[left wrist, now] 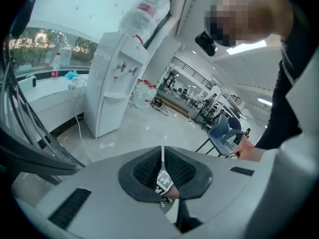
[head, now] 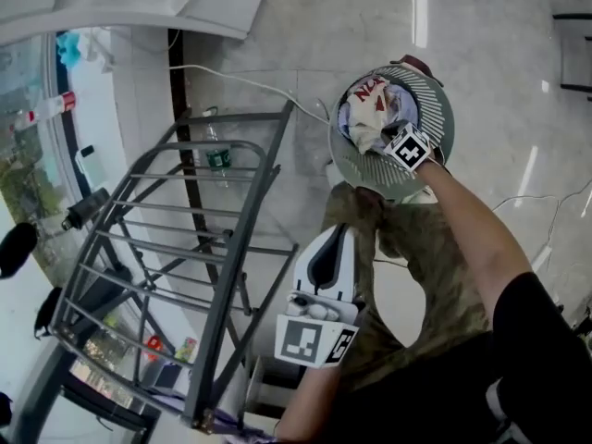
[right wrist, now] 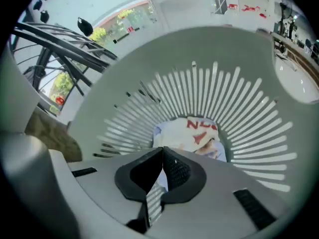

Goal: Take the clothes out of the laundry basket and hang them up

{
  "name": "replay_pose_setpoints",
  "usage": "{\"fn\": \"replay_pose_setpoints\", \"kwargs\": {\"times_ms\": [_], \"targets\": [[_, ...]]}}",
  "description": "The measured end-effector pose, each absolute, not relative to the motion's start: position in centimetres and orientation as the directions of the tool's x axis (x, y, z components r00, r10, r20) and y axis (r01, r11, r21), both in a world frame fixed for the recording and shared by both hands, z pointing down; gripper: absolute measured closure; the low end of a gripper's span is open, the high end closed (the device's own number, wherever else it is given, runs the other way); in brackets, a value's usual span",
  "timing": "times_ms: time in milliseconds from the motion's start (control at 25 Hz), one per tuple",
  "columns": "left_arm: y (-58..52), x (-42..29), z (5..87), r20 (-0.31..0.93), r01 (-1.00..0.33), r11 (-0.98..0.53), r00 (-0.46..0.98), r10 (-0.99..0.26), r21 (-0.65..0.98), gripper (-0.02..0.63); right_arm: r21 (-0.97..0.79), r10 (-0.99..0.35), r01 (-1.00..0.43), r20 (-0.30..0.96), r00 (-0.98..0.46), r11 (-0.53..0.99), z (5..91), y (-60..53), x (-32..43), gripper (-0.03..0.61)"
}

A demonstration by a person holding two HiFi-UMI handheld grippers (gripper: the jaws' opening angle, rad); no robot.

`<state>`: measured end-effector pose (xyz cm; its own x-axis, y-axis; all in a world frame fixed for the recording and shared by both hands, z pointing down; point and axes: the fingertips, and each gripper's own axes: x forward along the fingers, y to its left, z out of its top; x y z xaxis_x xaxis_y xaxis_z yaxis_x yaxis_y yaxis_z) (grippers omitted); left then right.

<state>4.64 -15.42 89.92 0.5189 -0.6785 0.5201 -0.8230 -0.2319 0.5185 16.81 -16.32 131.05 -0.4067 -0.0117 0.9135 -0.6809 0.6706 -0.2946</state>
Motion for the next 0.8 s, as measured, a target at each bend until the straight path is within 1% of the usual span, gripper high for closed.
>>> {"fn": "replay_pose_setpoints", "kwargs": {"times_ms": [160, 280, 400, 520, 640, 800], "targets": [[-14.0, 4.9, 84.8, 0.536, -0.816, -0.188, 0.513, -0.671, 0.547, 0.596, -0.307, -0.08, -0.665, 0.871, -0.485, 0.681, 119.6, -15.5, 17.7, 0.577], [-12.5, 4.4, 81.4, 0.566, -0.833, -0.179, 0.496, -0.659, 0.523, 0.597, -0.349, -0.135, -0.704, 0.835, -0.533, 0.618, 111.3, -15.0, 18.9, 0.578], [-11.5, 4.4, 79.0, 0.578, -0.839, -0.135, 0.471, -0.667, 0.527, 0.597, -0.391, -0.172, -0.71, 0.796, -0.58, 0.586, 103.5, -14.9, 20.4, 0.578], [-11.6, 4.5, 77.2, 0.568, -0.833, -0.094, 0.449, -0.69, 0.545, 0.595, -0.408, -0.206, -0.684, 0.749, -0.629, 0.605, 94.8, -15.6, 21.4, 0.578], [-12.2, 3.4, 75.7, 0.567, -0.824, -0.066, 0.443, -0.695, 0.563, 0.597, -0.431, -0.24, -0.63, 0.669, -0.703, 0.646, 85.2, -16.0, 20.2, 0.578], [-13.7, 3.0, 74.9, 0.566, -0.818, -0.121, 0.487, -0.665, 0.562, 0.595, -0.422, -0.312, -0.582, 0.552, -0.773, 0.696, 71.5, -17.9, 19.4, 0.578]]}}
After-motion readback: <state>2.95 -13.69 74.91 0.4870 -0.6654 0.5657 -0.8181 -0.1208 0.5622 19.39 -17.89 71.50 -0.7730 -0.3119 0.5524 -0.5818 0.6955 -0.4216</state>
